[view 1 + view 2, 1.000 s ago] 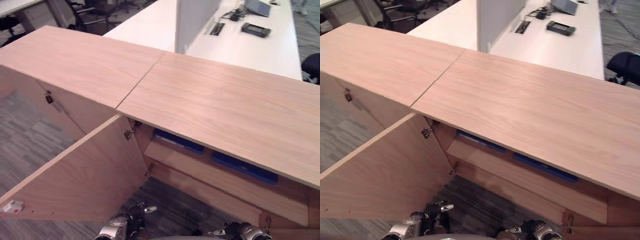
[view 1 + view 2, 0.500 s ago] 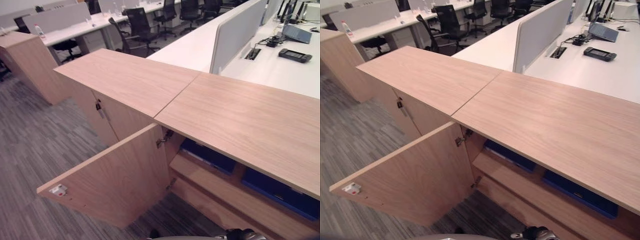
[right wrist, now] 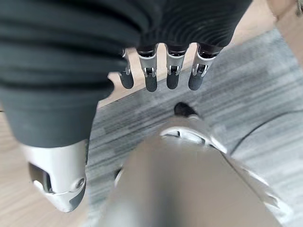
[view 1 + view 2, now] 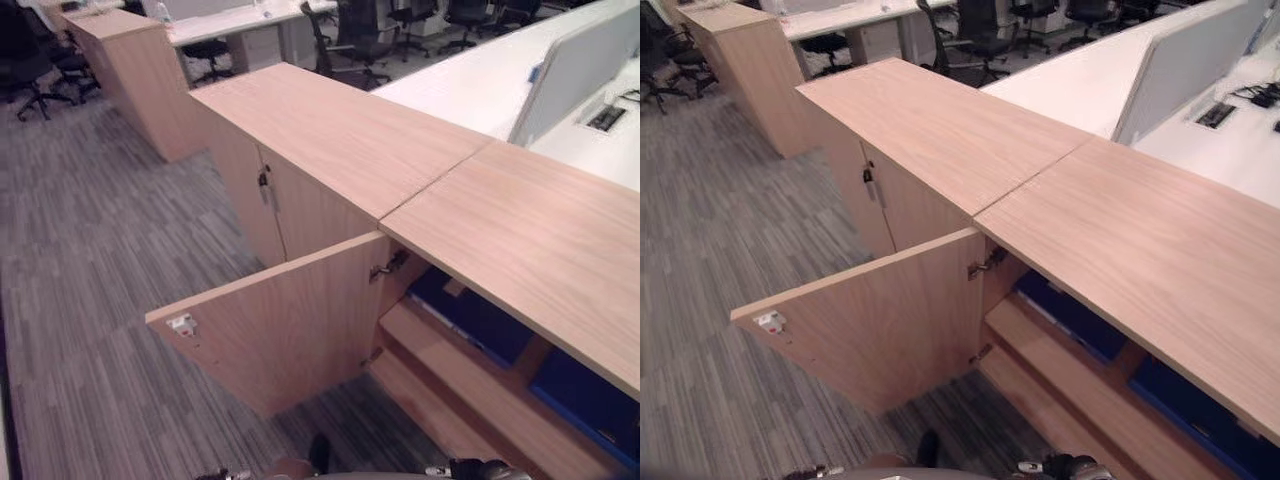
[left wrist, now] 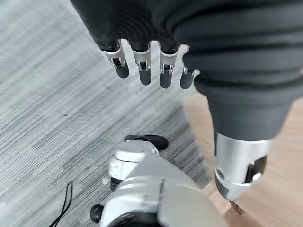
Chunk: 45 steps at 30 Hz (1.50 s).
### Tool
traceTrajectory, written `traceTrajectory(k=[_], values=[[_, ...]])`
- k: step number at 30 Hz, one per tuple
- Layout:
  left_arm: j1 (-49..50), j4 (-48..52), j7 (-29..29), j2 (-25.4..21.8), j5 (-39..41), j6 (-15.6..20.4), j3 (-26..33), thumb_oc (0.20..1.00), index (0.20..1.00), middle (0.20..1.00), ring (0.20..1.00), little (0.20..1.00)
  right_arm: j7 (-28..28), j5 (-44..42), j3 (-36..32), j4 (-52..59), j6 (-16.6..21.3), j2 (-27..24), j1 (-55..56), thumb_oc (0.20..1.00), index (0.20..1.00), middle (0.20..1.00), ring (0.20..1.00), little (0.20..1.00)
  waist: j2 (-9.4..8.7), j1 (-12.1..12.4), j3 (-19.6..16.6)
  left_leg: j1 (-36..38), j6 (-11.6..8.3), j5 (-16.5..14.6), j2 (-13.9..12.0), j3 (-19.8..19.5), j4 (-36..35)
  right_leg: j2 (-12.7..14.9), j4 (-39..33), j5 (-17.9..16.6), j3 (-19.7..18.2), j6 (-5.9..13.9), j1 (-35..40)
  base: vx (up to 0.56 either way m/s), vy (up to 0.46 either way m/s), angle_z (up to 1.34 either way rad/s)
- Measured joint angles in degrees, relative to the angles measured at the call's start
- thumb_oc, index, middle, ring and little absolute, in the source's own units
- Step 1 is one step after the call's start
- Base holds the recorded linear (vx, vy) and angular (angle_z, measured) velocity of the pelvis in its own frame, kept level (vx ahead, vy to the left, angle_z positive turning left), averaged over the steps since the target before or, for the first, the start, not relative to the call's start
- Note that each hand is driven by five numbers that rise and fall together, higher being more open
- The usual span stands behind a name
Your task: Put the empty folder in the office cabinet
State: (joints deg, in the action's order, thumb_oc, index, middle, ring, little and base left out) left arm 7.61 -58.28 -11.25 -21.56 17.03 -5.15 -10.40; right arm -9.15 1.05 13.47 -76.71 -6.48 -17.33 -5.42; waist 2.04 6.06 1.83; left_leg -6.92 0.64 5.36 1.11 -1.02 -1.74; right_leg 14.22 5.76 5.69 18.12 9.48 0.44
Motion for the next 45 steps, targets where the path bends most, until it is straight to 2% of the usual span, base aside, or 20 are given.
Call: traceTrajectory(k=[2,5,8,9,13,15,21,31,36,38,39,42,45], values=[[-1.3,3.9,1.5,-3.8,0.0,0.4,2.0,1.000,1.000,1.000,1.000,1.000,0.2,-0.1,0.1,0.6,0.0,-0.3,0.3,1.000,1.000,1.000,1.000,1.000,-0.11,0.5,-0.1,0.6,-1.63,0.3,-1.1,0.1,-0.3,-1.6,-2.5,-1.3,0.0,-0.48,1.8,0.04,-0.089,0.06],[-3.3,4.3,3.1,-6.9,-0.8,1.1,3.9,1.000,1.000,1.000,1.000,1.000,0.4,-1.0,0.7,0.9,0.1,0.1,1.0,1.000,1.000,1.000,1.000,1.000,-1.21,0.2,-2.0,1.6,-2.29,0.8,-1.6,0.8,-0.6,-2.2,-3.6,-1.5,-0.2,-0.41,2.7,0.07,-0.102,-0.19],[-10.6,2.2,4.5,-12.1,-9.9,1.0,1.4,1.000,1.000,1.000,1.000,1.000,0.2,-1.1,3.0,0.9,0.1,0.9,2.7,1.000,1.000,1.000,1.000,1.000,-3.09,-0.4,-3.5,3.6,-2.84,1.2,-1.8,1.2,-2.7,-2.7,-6.0,-2.0,-0.2,-0.67,4.6,0.08,-0.105,-0.07],[-14.3,2.2,6.3,-14.6,-12.8,1.0,2.1,1.000,1.000,1.000,1.000,1.000,0.1,-1.0,4.4,0.8,0.1,1.9,3.2,1.000,1.000,1.000,1.000,1.000,-4.54,-1.1,-4.4,4.5,-2.66,1.3,-2.0,1.6,-3.3,-3.2,-8.3,-2.9,-0.2,-0.66,6.1,0.09,-0.093,-0.16],[-21.0,-8.7,7.5,-15.7,-14.2,1.1,1.5,1.000,1.000,1.000,1.000,1.000,0.0,-0.9,4.9,0.9,0.1,1.9,2.9,1.000,1.000,1.000,1.000,1.000,-4.93,-3.3,-4.5,6.1,-2.72,1.1,-2.2,2.1,-3.4,-3.8,-10.6,-3.9,-0.4,-1.08,8.6,0.06,-0.039,-0.06],[-21.9,-10.7,7.9,-15.7,-14.1,1.1,1.5,1.000,1.000,1.000,1.000,1.000,-0.4,-0.9,5.1,0.7,0.1,1.9,3.0,1.000,1.000,1.000,1.000,1.000,-4.80,-4.0,-4.7,6.2,-2.80,1.0,-2.4,2.3,-3.4,-4.1,-10.8,-3.9,-0.4,-1.20,8.7,0.03,-0.017,-0.04],[-24.4,-13.3,7.8,-16.7,-15.4,0.5,0.7,1.000,1.000,1.000,1.000,1.000,-0.9,-1.0,5.6,0.3,0.1,1.6,3.4,1.000,1.000,1.000,1.000,1.000,-4.25,-4.1,-5.5,7.0,-3.13,0.6,-3.1,3.6,-3.4,-4.6,-11.0,-3.8,-2.0,-1.55,8.7,0.03,-0.017,-0.11],[-26.7,-14.4,8.4,-17.9,-15.8,0.1,-2.6,1.000,1.000,1.000,1.000,1.000,-1.0,-1.1,6.7,0.3,0.1,1.6,4.7,1.000,1.000,1.000,1.000,1.000,-5.62,-4.1,-6.5,7.2,-3.41,0.0,-3.7,4.8,-3.9,-4.8,-10.1,-3.5,-3.4,-1.90,7.8,0.00,-0.007,-0.08],[-26.0,-8.2,11.8,-17.1,-15.8,-1.4,-4.2,1.000,1.000,1.000,1.000,1.000,-0.8,-1.8,6.6,0.3,0.6,1.7,5.2,1.000,1.000,1.000,1.000,1.000,-5.89,-3.2,-6.6,7.1,-3.45,0.1,-3.7,4.7,-3.9,-4.8,-9.8,-3.5,-3.3,-1.78,7.6,-0.01,0.004,0.03],[-20.8,2.2,13.5,-17.7,-15.8,-3.2,-5.0,1.000,1.000,1.000,1.000,1.000,-0.5,-2.2,6.4,0.4,1.3,2.0,5.3,1.000,1.000,1.000,1.000,1.000,-6.13,-2.3,-6.5,6.9,-3.33,0.2,-3.5,4.4,-3.8,-4.7,-9.9,-3.6,-3.1,-1.61,7.6,-0.03,0.014,0.08],[-18.5,5.7,13.5,-18.7,-16.1,-3.1,-5.1,1.000,1.000,1.000,1.000,1.000,-0.3,-2.2,6.3,0.4,1.3,2.0,5.4,1.000,1.000,1.000,1.000,1.000,-6.19,-2.1,-6.5,6.7,-3.31,0.2,-3.3,4.1,-3.9,-4.5,-9.8,-3.6,-3.0,-1.50,7.6,-0.01,0.013,0.17],[-15.4,11.1,12.2,-17.5,-16.3,-3.2,-5.4,1.000,1.000,1.000,1.000,1.000,0.1,-2.2,6.1,0.3,1.6,2.1,5.4,1.000,1.000,1.000,1.000,1.000,-6.00,-0.6,-6.4,6.6,-3.21,0.2,-2.8,3.8,-3.8,-4.0,-9.7,-3.7,-2.6,-1.39,7.6,-0.01,0.021,0.09],[-7.5,21.9,9.4,-19.4,-16.2,-3.2,-5.1,1.000,1.000,1.000,1.000,1.000,0.1,-2.1,3.9,0.3,2.2,2.4,5.3,1.000,1.000,1.000,1.000,1.000,-5.91,-0.1,-6.3,6.5,-3.09,0.2,-2.2,3.8,-3.9,-3.4,-9.8,-3.9,-2.6,-1.07,7.7,0.00,0.000,0.00]])
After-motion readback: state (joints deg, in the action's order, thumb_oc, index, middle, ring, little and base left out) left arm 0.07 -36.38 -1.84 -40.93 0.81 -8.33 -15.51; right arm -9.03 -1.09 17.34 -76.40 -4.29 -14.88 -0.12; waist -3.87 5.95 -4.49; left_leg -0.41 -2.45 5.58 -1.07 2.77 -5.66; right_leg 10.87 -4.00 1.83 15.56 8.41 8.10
